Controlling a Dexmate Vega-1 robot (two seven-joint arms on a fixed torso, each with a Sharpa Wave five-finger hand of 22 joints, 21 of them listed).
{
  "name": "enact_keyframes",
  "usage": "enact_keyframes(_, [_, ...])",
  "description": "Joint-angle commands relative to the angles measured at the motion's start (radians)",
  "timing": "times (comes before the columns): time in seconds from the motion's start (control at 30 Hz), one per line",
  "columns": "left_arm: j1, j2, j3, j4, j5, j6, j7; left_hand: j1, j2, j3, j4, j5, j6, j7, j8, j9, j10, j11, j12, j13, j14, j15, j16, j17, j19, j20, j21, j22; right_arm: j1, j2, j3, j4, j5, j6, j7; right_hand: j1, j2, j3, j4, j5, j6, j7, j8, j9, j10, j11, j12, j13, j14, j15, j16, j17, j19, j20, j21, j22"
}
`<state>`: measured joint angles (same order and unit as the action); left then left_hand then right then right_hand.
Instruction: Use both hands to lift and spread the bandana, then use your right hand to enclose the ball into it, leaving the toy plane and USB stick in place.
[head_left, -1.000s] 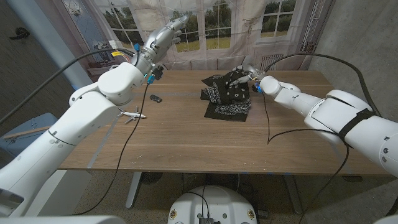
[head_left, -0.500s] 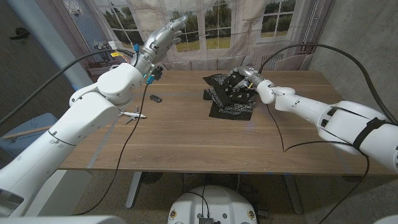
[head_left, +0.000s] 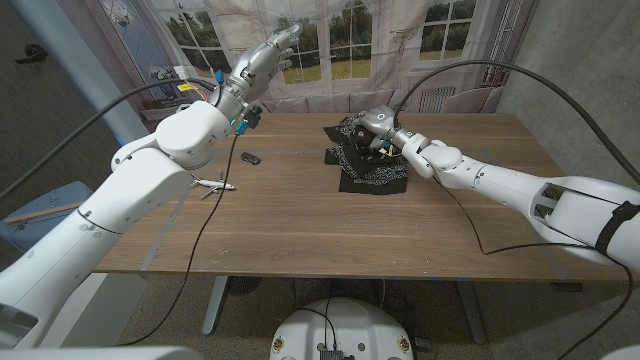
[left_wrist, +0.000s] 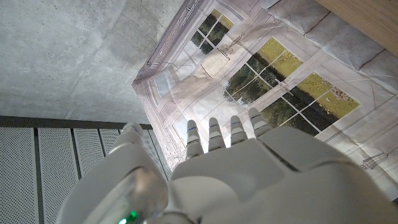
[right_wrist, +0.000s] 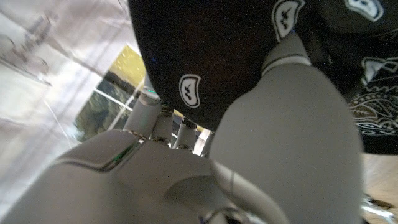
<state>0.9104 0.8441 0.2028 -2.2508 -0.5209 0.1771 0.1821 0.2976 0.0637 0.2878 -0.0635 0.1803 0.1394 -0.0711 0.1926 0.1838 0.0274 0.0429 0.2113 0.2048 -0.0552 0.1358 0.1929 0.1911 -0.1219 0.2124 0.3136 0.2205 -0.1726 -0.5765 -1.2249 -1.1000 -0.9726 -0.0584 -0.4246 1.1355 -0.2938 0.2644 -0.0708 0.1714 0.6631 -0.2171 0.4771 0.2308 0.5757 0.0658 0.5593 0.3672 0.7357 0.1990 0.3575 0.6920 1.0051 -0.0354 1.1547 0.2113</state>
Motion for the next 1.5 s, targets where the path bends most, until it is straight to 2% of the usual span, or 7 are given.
enact_keyframes(0.03, [0.008, 0.004, -0.006, -0.016, 0.007, 0.000, 0.007, -0.005, -0.002, 0.002, -0.007, 0.000, 0.012, 0.006, 0.006, 0.003, -0.004, 0.008, 0.010, 0.003, -0.010, 0.001, 0.002, 0.002, -0.008, 0.003, -0.003, 0.005, -0.072, -0.093, 0.048, -0.295, -0.164, -0.023, 0.194, 0.144, 0.349, 0.042, 0.009, 0.012, 0.164, 0.213, -0.065, -0.018, 0.087, -0.058, -0.033, -0.014, 0.235, -0.428, -0.070, -0.052, -0.175, -0.157, 0.011, -0.031])
enact_keyframes(0.27, [0.018, 0.007, -0.011, -0.025, 0.012, 0.002, 0.015, -0.006, -0.001, 0.002, -0.008, 0.001, 0.013, 0.005, 0.006, 0.003, -0.003, 0.005, 0.011, 0.003, -0.010, 0.001, 0.002, 0.002, -0.008, 0.003, -0.003, 0.006, -0.106, -0.106, 0.115, -0.378, -0.128, 0.052, 0.375, -0.395, 0.261, -0.143, 0.251, 0.061, 0.188, 0.232, -0.196, -0.041, 0.055, -0.021, -0.092, -0.077, 0.176, -0.407, -0.103, -0.051, -0.138, -0.111, -0.087, -0.046])
enact_keyframes(0.7, [0.042, 0.009, -0.027, -0.036, 0.011, 0.004, 0.025, -0.005, 0.001, 0.005, -0.012, 0.002, 0.015, 0.006, 0.006, 0.003, -0.005, 0.006, 0.011, 0.002, -0.011, -0.001, 0.002, 0.002, -0.009, 0.003, -0.004, 0.006, -0.195, -0.106, 0.209, -0.424, -0.076, 0.070, 0.498, -0.873, 0.169, -0.390, 0.249, 0.117, 0.127, 0.305, -0.281, -0.033, -0.032, 0.049, -0.146, -0.065, 0.026, -0.296, -0.136, -0.068, -0.266, 0.073, -0.300, -0.045])
enact_keyframes(0.87, [0.043, 0.004, -0.028, -0.026, 0.004, -0.015, 0.011, -0.004, 0.003, 0.007, -0.014, 0.002, 0.014, 0.007, 0.005, 0.003, -0.003, 0.009, 0.012, 0.002, -0.013, -0.001, 0.002, 0.002, -0.009, 0.003, -0.004, 0.006, -0.226, -0.127, 0.215, -0.462, -0.144, 0.061, 0.465, -0.886, 0.182, -0.398, 0.241, 0.126, 0.124, 0.286, -0.282, -0.032, -0.028, 0.031, -0.147, -0.062, 0.025, -0.301, -0.130, -0.067, -0.277, 0.078, -0.317, -0.042])
enact_keyframes(1.03, [0.039, 0.004, -0.026, -0.019, 0.004, -0.019, 0.005, -0.005, 0.003, 0.007, -0.015, 0.002, 0.016, 0.007, 0.005, 0.003, -0.003, 0.005, 0.012, 0.002, -0.015, -0.001, 0.001, 0.002, -0.009, 0.003, -0.004, 0.006, -0.249, -0.122, 0.240, -0.477, -0.139, 0.046, 0.498, -0.771, 0.187, -0.404, 0.178, 0.170, -0.068, 0.158, -0.306, -0.026, -0.093, -0.030, -0.169, -0.047, -0.043, -0.304, -0.145, -0.074, -0.280, 0.098, -0.376, -0.039])
enact_keyframes(1.2, [0.036, 0.005, -0.025, -0.017, 0.004, -0.014, 0.005, -0.005, 0.004, 0.008, -0.016, 0.002, 0.015, 0.006, 0.005, 0.003, -0.004, 0.008, 0.011, 0.002, -0.015, -0.003, 0.001, 0.002, -0.010, 0.003, -0.005, 0.006, -0.259, -0.106, 0.308, -0.465, 0.047, 0.096, 0.570, -0.806, 0.205, -0.454, 0.204, 0.189, -0.176, 0.134, -0.292, -0.020, -0.225, -0.031, -0.217, -0.033, -0.237, -0.259, -0.176, -0.098, -0.473, 0.224, -0.510, -0.038])
enact_keyframes(1.5, [0.034, 0.007, -0.025, -0.018, 0.007, -0.009, 0.009, -0.006, 0.004, 0.009, -0.018, 0.002, 0.012, 0.006, 0.003, 0.003, -0.006, 0.006, 0.011, 0.002, -0.016, -0.002, 0.001, 0.001, -0.011, 0.003, -0.005, 0.006, -0.260, -0.066, 0.410, -0.356, 0.452, 0.228, 0.677, -0.900, 0.237, -0.528, 0.226, 0.206, -0.322, 0.092, -0.287, -0.023, -0.352, -0.032, -0.307, -0.046, -0.431, -0.202, -0.170, -0.153, -0.676, 0.251, -0.682, -0.039])
